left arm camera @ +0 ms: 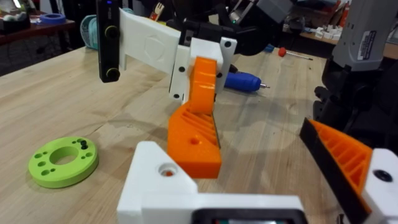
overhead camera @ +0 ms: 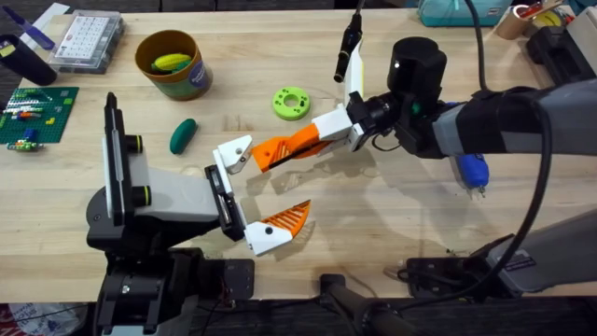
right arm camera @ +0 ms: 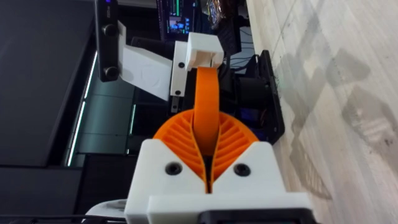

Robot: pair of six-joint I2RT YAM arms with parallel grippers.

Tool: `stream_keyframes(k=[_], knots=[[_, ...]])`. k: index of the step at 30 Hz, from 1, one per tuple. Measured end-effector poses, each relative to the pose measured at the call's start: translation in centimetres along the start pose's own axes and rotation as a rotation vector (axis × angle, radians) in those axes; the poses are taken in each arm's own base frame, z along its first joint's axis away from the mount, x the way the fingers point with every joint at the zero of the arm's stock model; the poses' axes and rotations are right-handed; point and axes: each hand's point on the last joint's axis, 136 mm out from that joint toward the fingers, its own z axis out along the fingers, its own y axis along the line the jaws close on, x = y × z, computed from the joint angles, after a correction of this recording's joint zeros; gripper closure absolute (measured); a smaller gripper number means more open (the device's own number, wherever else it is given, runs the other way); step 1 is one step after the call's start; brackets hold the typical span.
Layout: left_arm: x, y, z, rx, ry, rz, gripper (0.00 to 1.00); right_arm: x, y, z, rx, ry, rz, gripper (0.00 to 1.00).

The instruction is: Pick up the gripper from the table and insert it into the empty holder that is missing its gripper. Then pick up a screw, insert it into the mounting hole, and use the screwdriver to tighten it. Finally, clean up the table by picking up the vegetable and placing it into the bucket.

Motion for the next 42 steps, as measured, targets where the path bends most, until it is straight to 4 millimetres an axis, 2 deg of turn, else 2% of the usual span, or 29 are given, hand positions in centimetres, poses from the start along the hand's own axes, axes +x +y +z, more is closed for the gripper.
stream_keyframes(k=[21,42], knots=[[0.27,0.01,0.00,0.000,0.009,-0.021,0.009,-0.29,-0.29,0.02,0.010,-0.020,0.033,0.982],[0.26,0.02,0.00,-0.001,0.008,-0.020,0.009,-0.34,0.54,0.71,0.002,-0.011,0.002,0.982]])
